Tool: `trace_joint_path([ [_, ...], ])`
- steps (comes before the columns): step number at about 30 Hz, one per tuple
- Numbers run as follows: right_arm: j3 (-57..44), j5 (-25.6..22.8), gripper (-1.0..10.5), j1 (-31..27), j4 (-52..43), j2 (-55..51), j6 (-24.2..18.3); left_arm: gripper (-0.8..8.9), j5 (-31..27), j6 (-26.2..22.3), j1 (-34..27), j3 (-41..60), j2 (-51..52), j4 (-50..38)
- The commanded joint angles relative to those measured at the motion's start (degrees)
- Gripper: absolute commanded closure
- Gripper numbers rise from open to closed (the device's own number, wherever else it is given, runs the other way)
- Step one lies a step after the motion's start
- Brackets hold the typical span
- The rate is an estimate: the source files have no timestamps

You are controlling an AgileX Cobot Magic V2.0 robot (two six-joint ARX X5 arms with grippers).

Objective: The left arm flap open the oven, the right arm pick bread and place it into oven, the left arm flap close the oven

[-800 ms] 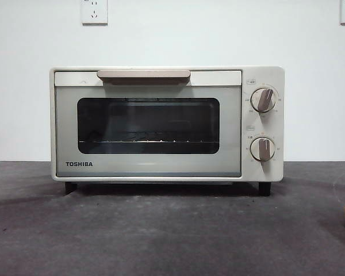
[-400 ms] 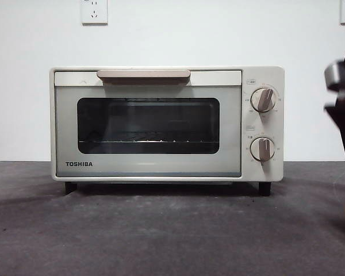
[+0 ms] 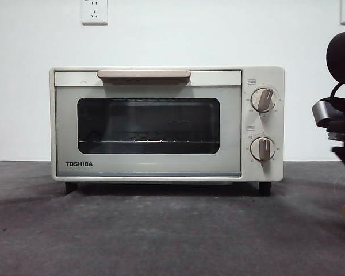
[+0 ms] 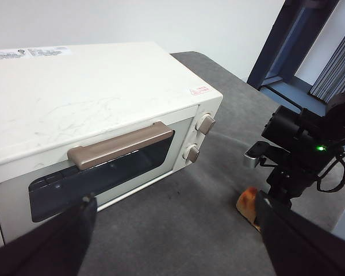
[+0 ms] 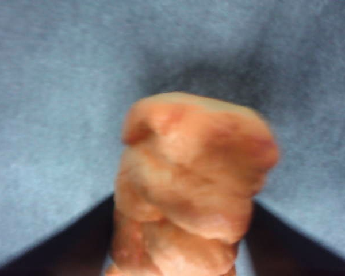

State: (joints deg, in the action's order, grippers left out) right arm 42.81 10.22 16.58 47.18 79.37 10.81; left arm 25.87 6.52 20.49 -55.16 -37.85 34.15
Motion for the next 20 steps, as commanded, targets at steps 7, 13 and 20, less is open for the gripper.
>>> trace_joint_path([
  [7, 3.89, -0.13, 8.1, 0.33, 5.18, -4.55, 0.5, 3.8, 0.02, -1.25, 0.22, -1.99, -2.84, 2.19],
  [13, 4.92, 2.51, 8.1, 0.33, 7.98, -15.52, 0.39, 3.8, 0.02, -2.93, 0.22, -4.79, -10.95, 7.41],
  [20, 4.92, 8.85, 8.1, 0.33, 6.6, -30.42, 0.42, 4.64, 0.0, -5.11, 0.39, -10.69, -23.06, 8.74],
])
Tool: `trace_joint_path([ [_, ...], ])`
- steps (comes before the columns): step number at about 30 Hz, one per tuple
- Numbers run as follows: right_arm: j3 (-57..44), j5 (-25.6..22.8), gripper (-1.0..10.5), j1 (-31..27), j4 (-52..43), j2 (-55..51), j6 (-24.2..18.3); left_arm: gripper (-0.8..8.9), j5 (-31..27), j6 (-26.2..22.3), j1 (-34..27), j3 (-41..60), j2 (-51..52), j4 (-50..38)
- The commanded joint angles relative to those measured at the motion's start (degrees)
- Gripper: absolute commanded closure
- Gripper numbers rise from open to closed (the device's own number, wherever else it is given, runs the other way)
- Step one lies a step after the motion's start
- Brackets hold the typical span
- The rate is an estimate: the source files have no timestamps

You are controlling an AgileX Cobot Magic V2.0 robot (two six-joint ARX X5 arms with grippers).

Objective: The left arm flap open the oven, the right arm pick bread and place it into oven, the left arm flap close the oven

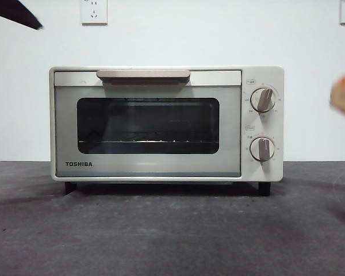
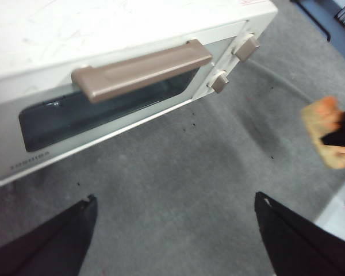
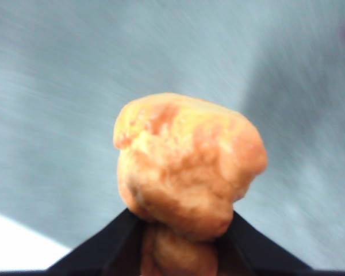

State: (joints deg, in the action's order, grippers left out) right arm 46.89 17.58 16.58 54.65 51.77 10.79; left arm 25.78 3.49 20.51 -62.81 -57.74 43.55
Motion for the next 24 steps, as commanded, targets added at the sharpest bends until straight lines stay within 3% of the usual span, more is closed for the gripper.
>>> trace_joint_path([
  [1, 0.83, 2.21, 8.1, 0.33, -1.11, -4.63, 0.55, 4.94, 0.09, -2.32, 0.5, -4.11, -4.72, -0.57],
  [8, 0.83, 6.93, 8.1, 0.33, -1.49, -15.5, 1.49, 6.94, -0.7, -6.99, 2.23, -14.29, -17.2, 2.4],
  [16, 0.83, 6.8, 8.1, 0.33, -1.57, -23.63, 4.13, 7.91, -4.94, -13.22, 5.27, -21.11, -27.43, 1.6],
  [24, 0.83, 6.82, 8.1, 0.33, -1.49, -25.05, 5.11, 7.95, -5.27, -14.43, 5.92, -21.49, -31.39, -3.39],
])
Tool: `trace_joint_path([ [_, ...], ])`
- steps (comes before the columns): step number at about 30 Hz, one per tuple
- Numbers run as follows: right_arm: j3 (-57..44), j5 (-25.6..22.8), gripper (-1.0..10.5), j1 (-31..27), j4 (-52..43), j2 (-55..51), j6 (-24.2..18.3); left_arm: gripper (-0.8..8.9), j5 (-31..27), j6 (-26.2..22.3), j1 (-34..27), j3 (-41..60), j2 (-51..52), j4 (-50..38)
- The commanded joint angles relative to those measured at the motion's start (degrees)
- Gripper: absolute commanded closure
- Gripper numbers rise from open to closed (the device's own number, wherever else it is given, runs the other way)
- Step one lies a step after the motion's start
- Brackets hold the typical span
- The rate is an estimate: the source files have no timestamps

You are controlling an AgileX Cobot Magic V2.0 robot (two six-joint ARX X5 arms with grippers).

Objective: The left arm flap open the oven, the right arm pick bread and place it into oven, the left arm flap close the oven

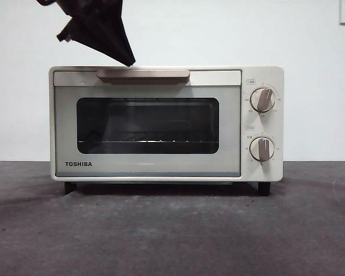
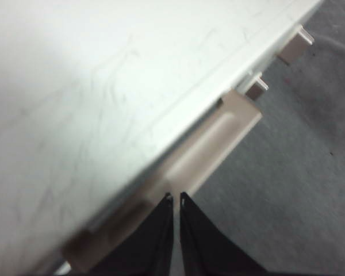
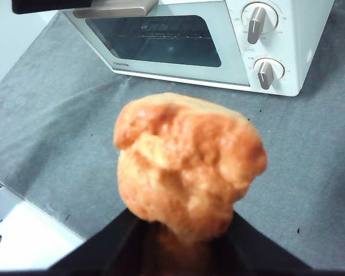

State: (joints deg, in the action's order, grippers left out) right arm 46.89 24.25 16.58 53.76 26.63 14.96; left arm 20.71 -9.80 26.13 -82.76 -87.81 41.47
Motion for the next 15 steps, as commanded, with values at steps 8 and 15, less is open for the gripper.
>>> trace_joint_path([
  [8, 0.83, 0.15, 8.1, 0.33, -0.59, 0.09, 1.14, 7.96, -0.17, -1.09, 0.37, -1.53, -2.89, -1.31],
  [15, 0.83, 0.13, 8.1, 0.33, -0.59, 0.09, 1.16, 7.97, -0.2, -1.11, 0.7, -1.53, -2.89, 1.86],
])
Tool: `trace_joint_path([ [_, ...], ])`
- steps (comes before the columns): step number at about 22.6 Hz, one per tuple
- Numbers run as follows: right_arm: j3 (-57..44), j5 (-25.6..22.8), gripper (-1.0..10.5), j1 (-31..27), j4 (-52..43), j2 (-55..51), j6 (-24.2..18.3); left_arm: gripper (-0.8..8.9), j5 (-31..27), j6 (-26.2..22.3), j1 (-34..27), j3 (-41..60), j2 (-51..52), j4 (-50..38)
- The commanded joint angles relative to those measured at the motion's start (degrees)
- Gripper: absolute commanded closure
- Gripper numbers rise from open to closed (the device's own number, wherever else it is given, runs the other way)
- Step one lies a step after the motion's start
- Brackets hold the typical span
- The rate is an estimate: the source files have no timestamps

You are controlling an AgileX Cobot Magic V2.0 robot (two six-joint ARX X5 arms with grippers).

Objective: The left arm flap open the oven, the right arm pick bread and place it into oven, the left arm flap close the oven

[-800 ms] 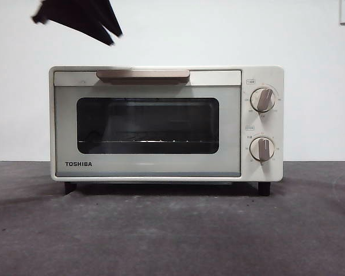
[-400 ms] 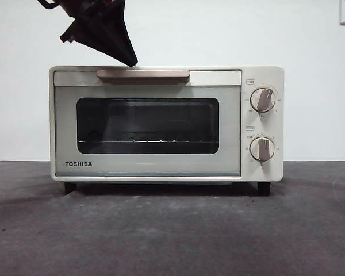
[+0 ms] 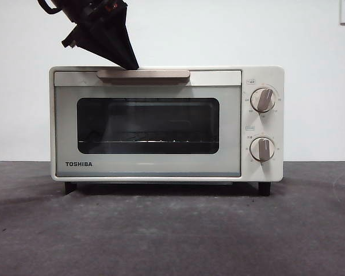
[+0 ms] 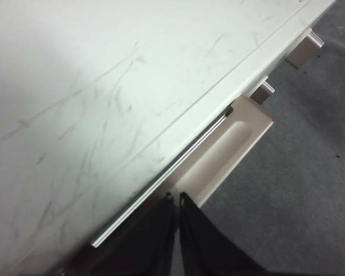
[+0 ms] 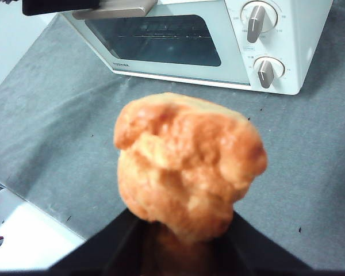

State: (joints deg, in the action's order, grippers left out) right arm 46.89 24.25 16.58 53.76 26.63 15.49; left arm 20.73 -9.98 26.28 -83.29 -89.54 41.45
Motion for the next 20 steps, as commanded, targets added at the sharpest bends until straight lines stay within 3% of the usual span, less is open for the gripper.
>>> trace_joint_path([
  [1, 0.83, 0.13, 8.1, 0.33, -0.61, 0.09, 0.63, 7.97, -0.22, -1.01, 0.72, -1.01, -1.16, 2.75],
  [15, 0.83, 0.22, 8.1, 0.33, -0.57, 0.09, 1.14, 7.97, -2.12, -0.09, 5.05, -0.09, -1.11, 10.64],
  [20, 0.83, 0.42, 8.1, 0.33, -0.57, 0.09, 2.08, 7.97, -2.1, 3.56, 6.58, 5.27, 0.57, 6.62],
])
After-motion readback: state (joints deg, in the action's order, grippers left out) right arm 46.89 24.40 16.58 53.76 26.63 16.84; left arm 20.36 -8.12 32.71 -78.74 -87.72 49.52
